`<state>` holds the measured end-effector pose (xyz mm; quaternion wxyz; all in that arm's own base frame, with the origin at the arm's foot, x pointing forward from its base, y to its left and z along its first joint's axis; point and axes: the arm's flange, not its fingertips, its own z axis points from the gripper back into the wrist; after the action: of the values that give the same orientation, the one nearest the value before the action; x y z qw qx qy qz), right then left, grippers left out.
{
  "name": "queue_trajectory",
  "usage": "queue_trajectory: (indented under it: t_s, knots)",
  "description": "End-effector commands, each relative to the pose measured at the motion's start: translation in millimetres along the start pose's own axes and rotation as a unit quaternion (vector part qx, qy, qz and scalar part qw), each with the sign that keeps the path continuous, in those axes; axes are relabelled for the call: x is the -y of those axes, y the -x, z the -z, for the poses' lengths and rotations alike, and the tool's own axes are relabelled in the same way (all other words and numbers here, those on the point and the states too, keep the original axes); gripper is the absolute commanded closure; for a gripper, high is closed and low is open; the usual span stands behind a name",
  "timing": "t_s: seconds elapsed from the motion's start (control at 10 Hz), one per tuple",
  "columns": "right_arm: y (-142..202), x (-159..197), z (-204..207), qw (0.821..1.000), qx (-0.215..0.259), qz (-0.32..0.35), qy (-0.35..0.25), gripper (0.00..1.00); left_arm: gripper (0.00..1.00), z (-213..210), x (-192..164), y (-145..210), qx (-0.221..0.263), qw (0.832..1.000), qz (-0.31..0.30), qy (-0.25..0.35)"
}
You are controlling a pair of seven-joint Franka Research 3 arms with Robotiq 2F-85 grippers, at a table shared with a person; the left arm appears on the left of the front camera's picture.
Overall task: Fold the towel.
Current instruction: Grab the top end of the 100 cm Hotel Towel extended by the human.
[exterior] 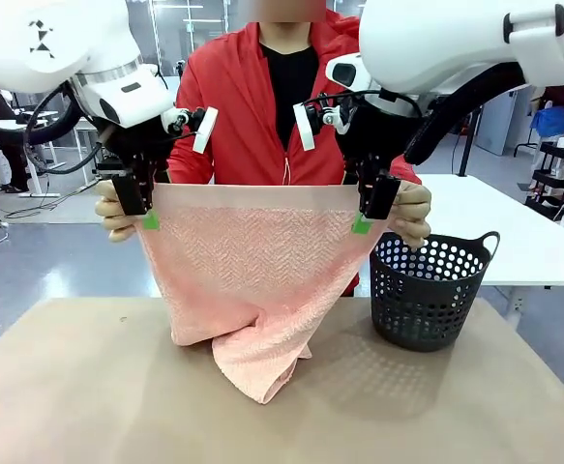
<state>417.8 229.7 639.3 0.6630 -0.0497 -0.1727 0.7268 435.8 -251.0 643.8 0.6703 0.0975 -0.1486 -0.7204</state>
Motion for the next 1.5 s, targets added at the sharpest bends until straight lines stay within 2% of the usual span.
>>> queue_trajectory:
  t_s: [0.0, 0.1, 0.2, 0.3, 0.5, 0.6, 0.7, 1.1, 1.2, 1.4]
  knots:
    - [-2, 4, -1, 1.0, -0.014, 0.021, 0.01, 0.2, 0.37, 4, 2, 1, 0.004, 1.0, -0.018, -0.012]
    - [-3, 2, -1, 1.0, -0.015, 0.018, 0.009, 0.58, 0.6, 2, 4, 2, 0.004, 1.0, -0.017, -0.006]
    - [-4, 2, -1, 1.0, -0.018, 0.017, 0.009, 0.79, 0.97, 2, 5, 2, 0.007, 1.0, -0.018, -0.009]
    - [-3, 2, 0, 1.0, -0.018, 0.018, 0.008, 1.0, 1.0, 2, 6, 2, 0.008, 1.0, -0.017, -0.007]
    - [-3, 1, 0, 1.0, -0.016, 0.021, 0.009, 1.0, 1.0, 1, 8, 3, 0.01, 1.0, -0.015, -0.005]
    - [-3, 1, -2, 1.0, -0.013, 0.023, 0.011, 0.98, 0.97, 1, 8, 4, 0.008, 1.0, -0.014, -0.006]
    - [-3, 0, -3, 1.0, -0.01, 0.023, 0.011, 1.0, 1.0, 0, 8, 5, 0.007, 1.0, -0.014, -0.008]
    - [-4, 0, -3, 1.0, -0.006, 0.024, 0.008, 1.0, 1.0, -3, 11, 7, 0.013, 1.0, -0.017, -0.014]
    - [-1, -1, 2, 1.0, 0.0, 0.027, -0.014, 1.0, 1.0, -1, 13, 13, 0.017, 0.999, -0.024, -0.021]
    - [0, 0, -1, 1.0, -0.002, 0.009, 0.002, 1.0, 1.0, -2, 2, 2, 0.001, 1.0, -0.006, -0.003]
